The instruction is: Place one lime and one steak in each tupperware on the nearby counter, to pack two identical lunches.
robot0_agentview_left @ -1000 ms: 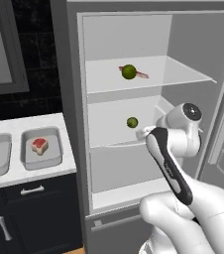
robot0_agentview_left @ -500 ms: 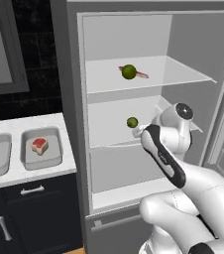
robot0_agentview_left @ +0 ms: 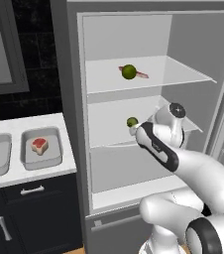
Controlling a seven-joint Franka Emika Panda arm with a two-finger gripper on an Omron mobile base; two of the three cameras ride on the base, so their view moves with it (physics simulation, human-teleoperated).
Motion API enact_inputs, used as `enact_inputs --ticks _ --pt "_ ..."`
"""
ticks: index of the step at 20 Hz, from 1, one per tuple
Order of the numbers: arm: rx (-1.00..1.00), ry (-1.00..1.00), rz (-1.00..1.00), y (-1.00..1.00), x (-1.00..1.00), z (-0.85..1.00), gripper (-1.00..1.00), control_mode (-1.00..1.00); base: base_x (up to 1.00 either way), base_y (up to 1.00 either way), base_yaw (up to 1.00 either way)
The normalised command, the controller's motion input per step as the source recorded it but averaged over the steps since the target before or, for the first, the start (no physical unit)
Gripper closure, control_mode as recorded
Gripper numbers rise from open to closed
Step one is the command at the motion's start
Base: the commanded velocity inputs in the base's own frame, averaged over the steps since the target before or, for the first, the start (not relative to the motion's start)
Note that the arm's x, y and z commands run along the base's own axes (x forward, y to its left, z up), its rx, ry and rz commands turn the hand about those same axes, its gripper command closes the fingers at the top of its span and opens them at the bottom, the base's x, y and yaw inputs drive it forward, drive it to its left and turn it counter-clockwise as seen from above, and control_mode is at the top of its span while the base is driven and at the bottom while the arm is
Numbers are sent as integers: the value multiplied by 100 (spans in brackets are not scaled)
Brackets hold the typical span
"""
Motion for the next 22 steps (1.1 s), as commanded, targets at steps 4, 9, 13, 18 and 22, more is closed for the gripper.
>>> enact_inputs --ticks 4,9,13,18,22 --pt "0 0 0 1 43 -13 -100 -100 0 0 0" --pt "0 0 0 4 47 -12 -100 -100 0 0 0" --pt "0 0 0 6 50 -12 -100 -100 0 0 0" --pt "0 0 0 1 45 -10 -100 -100 0 0 0" --pt "0 0 0 0 37 -9 -100 -100 0 0 0"
